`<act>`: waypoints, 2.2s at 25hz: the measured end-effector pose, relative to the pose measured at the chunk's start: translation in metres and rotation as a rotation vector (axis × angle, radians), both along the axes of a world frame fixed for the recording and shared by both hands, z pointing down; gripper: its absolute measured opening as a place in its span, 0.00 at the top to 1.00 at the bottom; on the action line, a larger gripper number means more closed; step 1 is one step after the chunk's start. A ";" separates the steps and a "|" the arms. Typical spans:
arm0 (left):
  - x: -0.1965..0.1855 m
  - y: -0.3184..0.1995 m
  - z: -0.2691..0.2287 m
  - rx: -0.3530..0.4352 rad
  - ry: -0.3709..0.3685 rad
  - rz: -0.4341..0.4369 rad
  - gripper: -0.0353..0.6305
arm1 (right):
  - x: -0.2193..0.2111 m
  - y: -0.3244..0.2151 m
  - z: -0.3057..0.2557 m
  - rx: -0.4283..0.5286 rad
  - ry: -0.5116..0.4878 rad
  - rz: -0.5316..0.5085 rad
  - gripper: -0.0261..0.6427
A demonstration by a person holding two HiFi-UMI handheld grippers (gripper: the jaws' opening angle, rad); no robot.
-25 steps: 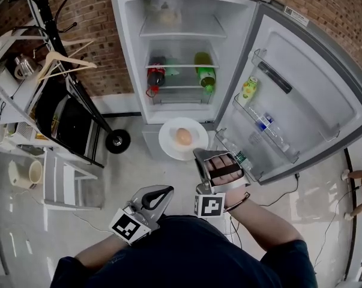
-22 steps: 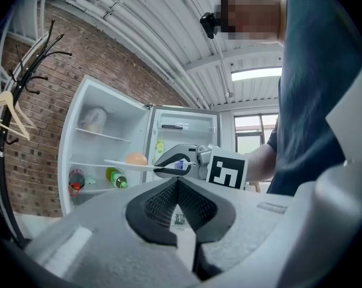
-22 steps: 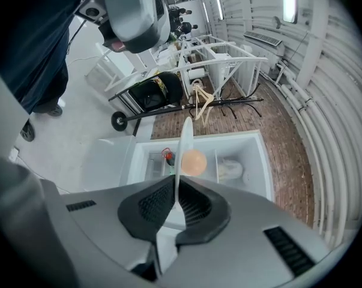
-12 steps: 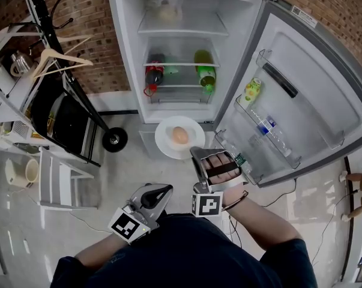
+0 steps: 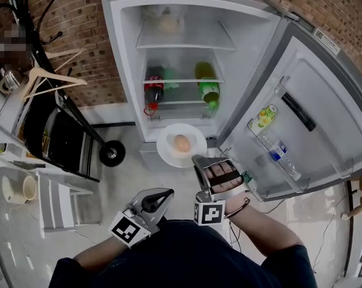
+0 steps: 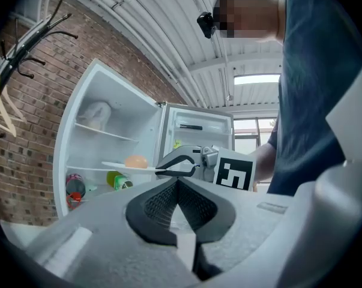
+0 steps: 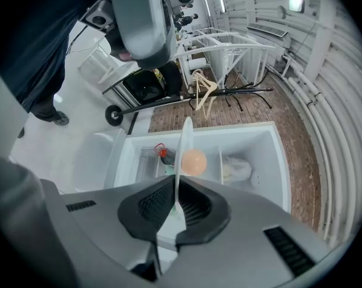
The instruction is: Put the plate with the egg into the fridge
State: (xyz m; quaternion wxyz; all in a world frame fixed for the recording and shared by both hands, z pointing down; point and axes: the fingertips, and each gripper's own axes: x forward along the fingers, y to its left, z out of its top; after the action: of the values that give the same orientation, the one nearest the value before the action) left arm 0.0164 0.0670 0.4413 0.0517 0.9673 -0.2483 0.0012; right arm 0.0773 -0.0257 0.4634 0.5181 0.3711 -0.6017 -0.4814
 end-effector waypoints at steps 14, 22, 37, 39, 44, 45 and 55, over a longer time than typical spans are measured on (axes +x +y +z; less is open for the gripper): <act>-0.058 -0.120 -0.011 0.008 0.008 0.089 0.95 | -0.048 -0.113 -0.009 0.011 -0.010 0.085 0.93; -0.076 -0.157 -0.010 -0.007 0.014 0.093 0.95 | -0.065 -0.154 -0.010 0.001 0.001 0.103 0.93; -0.050 -0.183 -0.021 0.012 0.000 0.012 0.95 | -0.041 -0.200 -0.009 0.007 0.018 0.060 0.93; -0.050 -0.186 -0.020 0.009 -0.001 -0.001 0.95 | -0.038 -0.206 -0.004 -0.001 0.023 0.061 0.93; -0.048 -0.191 -0.016 0.003 -0.007 -0.025 0.95 | -0.035 -0.223 0.004 -0.004 0.025 0.059 0.93; -0.048 -0.192 -0.015 0.003 -0.006 -0.029 0.95 | -0.034 -0.226 0.005 -0.003 0.027 0.060 0.93; -0.050 -0.195 -0.016 0.003 -0.002 -0.060 0.95 | -0.038 -0.258 0.014 -0.008 0.043 0.062 0.93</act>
State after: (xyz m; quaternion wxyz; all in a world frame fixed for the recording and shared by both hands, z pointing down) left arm -0.0334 -0.1283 0.4256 0.0501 0.9594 -0.2774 0.0005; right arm 0.0393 -0.2837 0.4779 0.5471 0.3772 -0.5805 -0.4707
